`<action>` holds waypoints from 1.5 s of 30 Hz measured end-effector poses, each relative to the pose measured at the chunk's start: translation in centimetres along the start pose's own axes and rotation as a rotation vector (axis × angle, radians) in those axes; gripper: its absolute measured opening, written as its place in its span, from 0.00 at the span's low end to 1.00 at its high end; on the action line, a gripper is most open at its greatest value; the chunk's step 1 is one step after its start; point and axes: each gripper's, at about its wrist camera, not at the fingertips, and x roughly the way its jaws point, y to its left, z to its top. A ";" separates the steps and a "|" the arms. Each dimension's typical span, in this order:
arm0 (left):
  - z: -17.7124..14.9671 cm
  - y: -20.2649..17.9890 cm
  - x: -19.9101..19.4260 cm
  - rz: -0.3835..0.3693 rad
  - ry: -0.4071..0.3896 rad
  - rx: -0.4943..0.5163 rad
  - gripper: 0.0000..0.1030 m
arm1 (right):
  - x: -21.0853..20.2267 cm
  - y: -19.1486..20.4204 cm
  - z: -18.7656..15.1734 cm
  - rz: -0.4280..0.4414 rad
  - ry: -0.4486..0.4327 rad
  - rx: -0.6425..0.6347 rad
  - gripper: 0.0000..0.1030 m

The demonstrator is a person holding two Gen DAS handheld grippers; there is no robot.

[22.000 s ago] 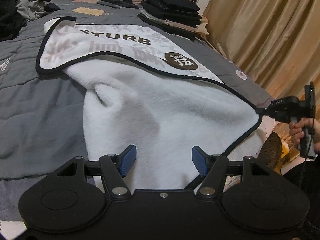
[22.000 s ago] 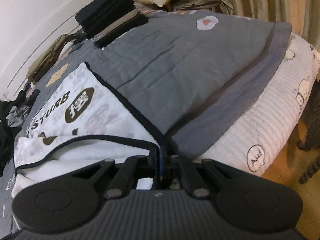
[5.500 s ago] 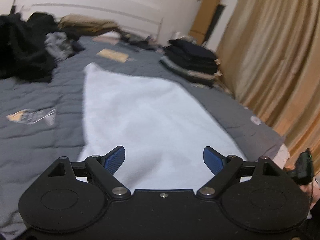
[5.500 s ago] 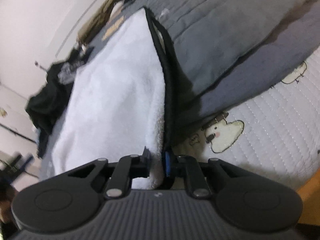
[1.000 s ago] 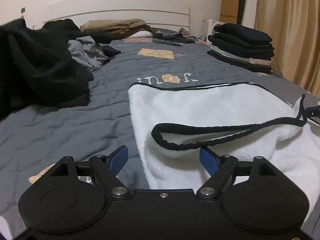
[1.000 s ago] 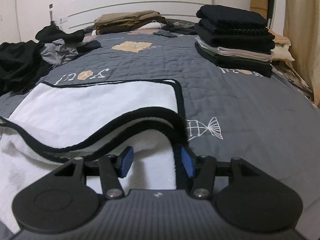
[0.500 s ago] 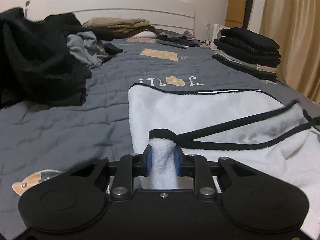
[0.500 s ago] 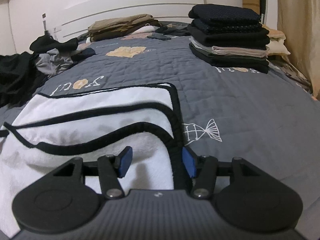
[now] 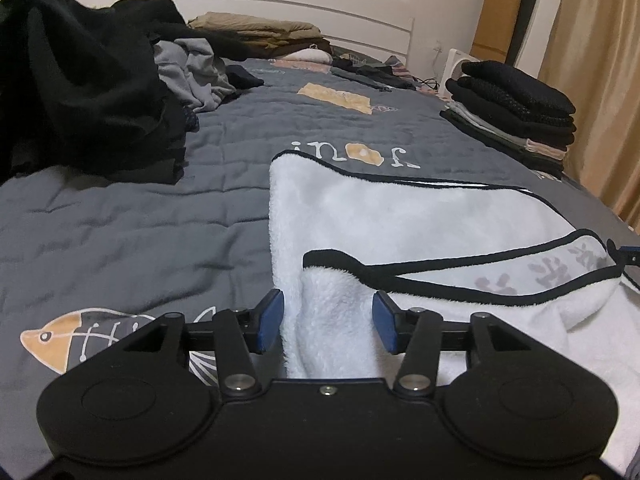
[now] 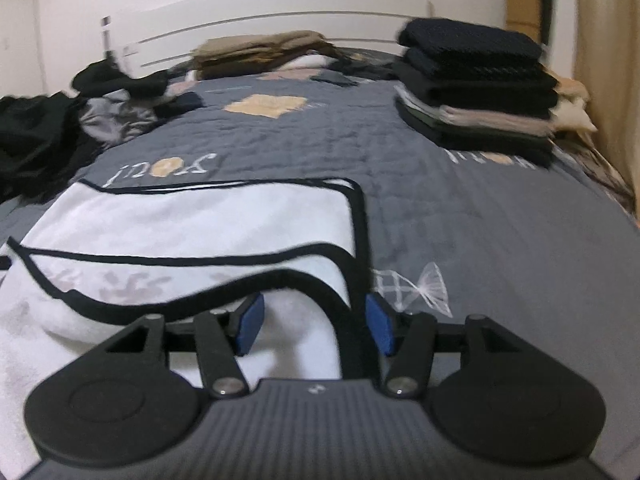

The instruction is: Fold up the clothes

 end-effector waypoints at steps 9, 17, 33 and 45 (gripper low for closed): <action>-0.1 0.4 0.1 0.005 0.008 -0.020 0.50 | 2.6 1.2 0.1 -0.013 0.074 -0.049 0.27; 0.2 0.7 -0.6 -0.002 -0.035 -0.036 0.49 | 1.4 0.0 1.1 -0.032 -0.001 0.036 0.07; 0.4 0.8 -0.7 -0.012 -0.045 -0.010 0.61 | 3.8 -1.6 1.8 -0.075 0.057 0.099 0.17; 0.6 0.0 -0.3 -0.027 -0.095 0.045 0.08 | 3.8 -0.8 1.6 -0.056 0.049 0.070 0.35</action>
